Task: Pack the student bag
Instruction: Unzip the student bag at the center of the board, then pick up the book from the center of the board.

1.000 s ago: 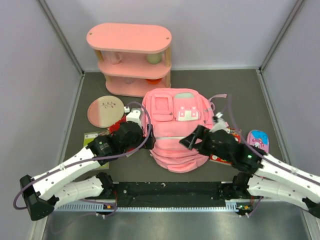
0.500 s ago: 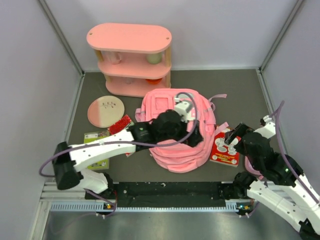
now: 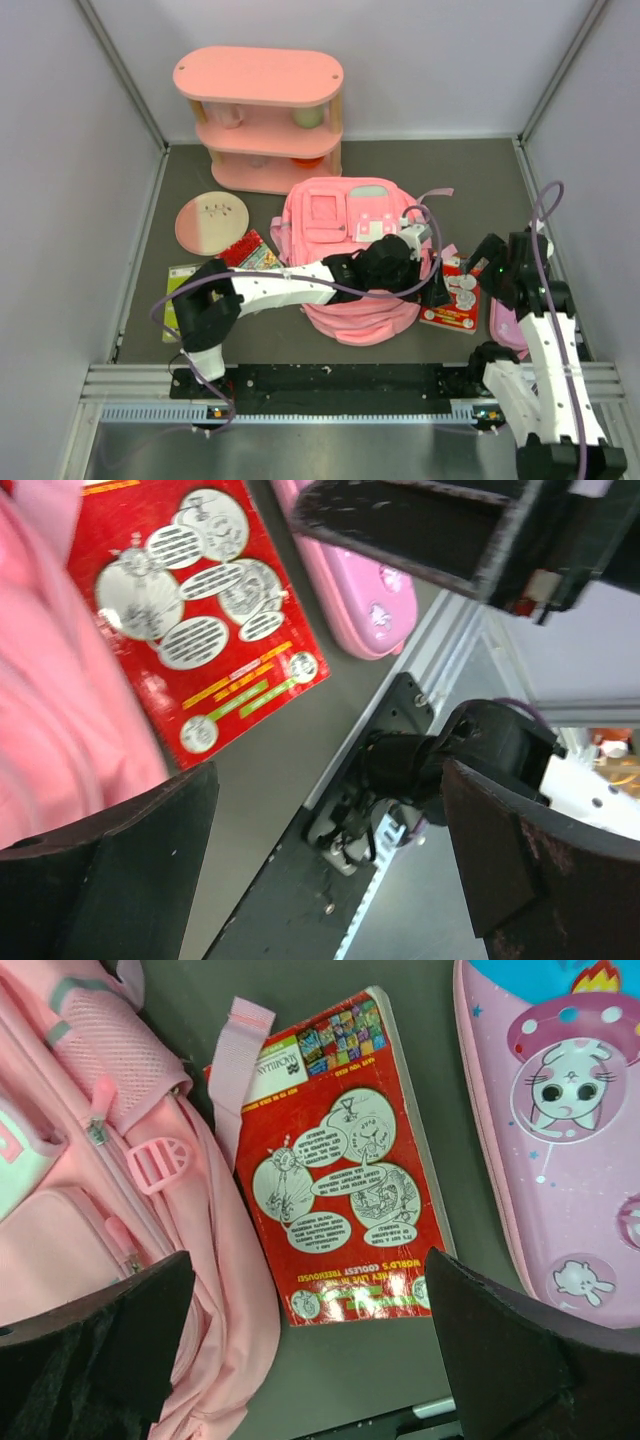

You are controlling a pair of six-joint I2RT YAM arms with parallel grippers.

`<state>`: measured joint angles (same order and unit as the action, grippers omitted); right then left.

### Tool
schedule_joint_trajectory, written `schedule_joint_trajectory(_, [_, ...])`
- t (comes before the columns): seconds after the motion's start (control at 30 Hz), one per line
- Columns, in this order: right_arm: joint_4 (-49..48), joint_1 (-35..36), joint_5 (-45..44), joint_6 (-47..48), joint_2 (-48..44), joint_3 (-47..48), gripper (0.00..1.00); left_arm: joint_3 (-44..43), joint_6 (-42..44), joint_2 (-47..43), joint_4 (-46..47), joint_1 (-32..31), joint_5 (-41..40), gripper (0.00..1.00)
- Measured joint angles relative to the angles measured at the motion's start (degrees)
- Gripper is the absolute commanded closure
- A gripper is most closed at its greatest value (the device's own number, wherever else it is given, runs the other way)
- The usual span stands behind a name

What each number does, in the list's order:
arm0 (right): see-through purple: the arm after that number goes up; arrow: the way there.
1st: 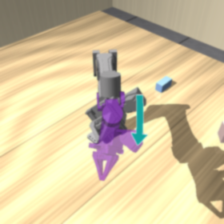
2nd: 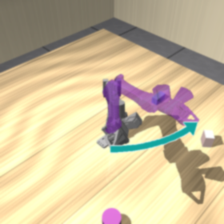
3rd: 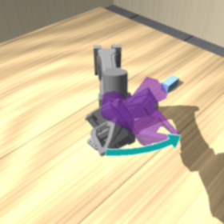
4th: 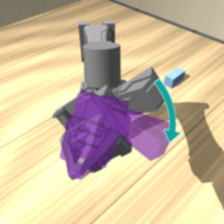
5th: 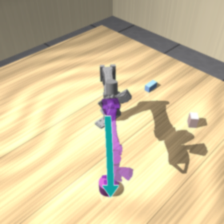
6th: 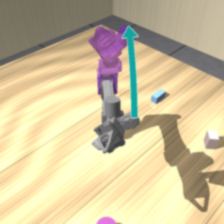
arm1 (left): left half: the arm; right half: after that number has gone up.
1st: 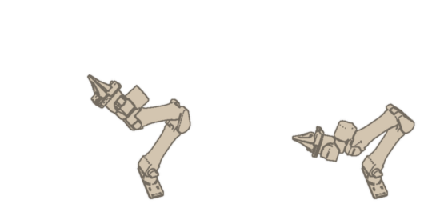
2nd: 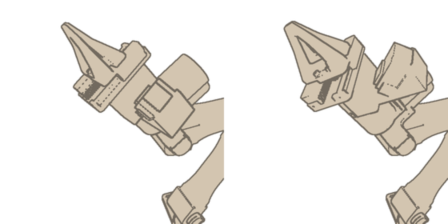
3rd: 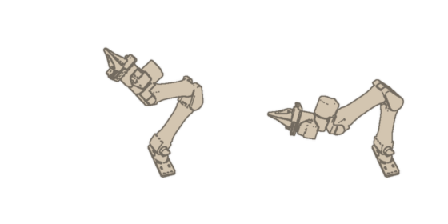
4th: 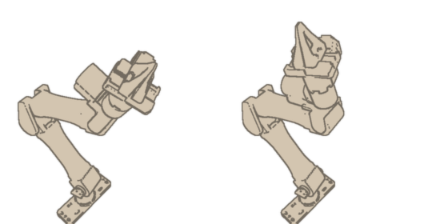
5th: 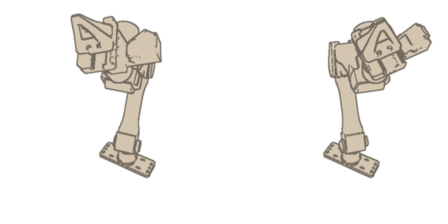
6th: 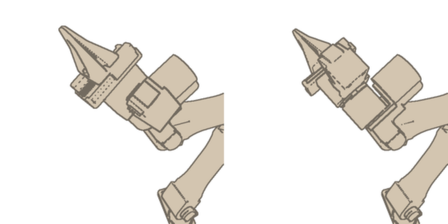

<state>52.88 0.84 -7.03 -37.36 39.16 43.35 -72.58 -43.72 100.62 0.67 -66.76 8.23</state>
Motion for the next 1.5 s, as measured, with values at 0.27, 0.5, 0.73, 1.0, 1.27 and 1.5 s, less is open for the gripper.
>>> schedule_joint_trajectory(0.27, [-7.96, -9.05, 14.64, 3.98, 8.37, -7.43, 0.02, -2.99, -7.58, 12.81, 11.15, -0.04, 5.03, 0.09])
schedule_joint_trajectory(0.5, [-10.71, -9.77, 15.56, 4.2, 8.44, -8.11, 0.01, -1.44, -11.54, 16.68, 14.03, 0.04, 4.74, 0.1])
schedule_joint_trajectory(0.73, [-14.21, -9.77, 16.0, 3.78, 10.29, -10.05, 0.01, -1.07, -10.91, 16.65, 10.54, 0.11, 0.52, 0.1])
schedule_joint_trajectory(1.0, [-15.76, -9.9, 14.71, 2.21, 11.26, -13.97, 0.01, -5.88, -7.91, 17.03, 0.98, -0.2, -3.21, 0.09])
schedule_joint_trajectory(1.27, [-17.7, -9.99, 10.1, 0.79, 10.71, -14.12, 0.01, -12.15, -6.49, 20.44, -5.57, -0.24, -4.87, 0.09])
schedule_joint_trajectory(1.5, [-21.49, -10.08, 9.38, 0.96, 14.95, -15.76, 0.01, -16.09, -6.25, 23.58, -7.52, -0.24, -4.09, 0.09])
